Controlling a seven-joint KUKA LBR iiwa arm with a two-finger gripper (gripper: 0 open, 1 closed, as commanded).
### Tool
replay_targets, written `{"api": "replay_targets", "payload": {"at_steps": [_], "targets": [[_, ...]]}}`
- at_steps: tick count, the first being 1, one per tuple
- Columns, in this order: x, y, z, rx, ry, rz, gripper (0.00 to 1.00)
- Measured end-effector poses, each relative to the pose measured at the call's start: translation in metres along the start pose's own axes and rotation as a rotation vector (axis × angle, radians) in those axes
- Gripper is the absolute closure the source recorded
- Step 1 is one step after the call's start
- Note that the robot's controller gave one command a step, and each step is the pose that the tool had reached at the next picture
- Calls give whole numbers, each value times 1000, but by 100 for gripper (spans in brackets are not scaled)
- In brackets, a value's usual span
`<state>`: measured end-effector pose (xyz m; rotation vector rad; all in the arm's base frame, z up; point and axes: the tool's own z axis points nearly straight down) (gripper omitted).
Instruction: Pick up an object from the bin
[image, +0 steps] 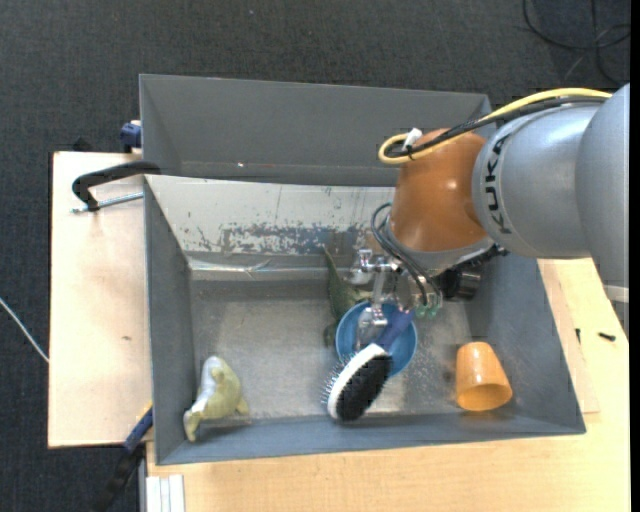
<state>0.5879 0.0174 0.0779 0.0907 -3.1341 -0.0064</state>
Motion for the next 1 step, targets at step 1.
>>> {"api": "replay_targets", "payload": {"at_steps": [1], "targets": [[-8, -11, -180, 7, -22, -214, 100]]}}
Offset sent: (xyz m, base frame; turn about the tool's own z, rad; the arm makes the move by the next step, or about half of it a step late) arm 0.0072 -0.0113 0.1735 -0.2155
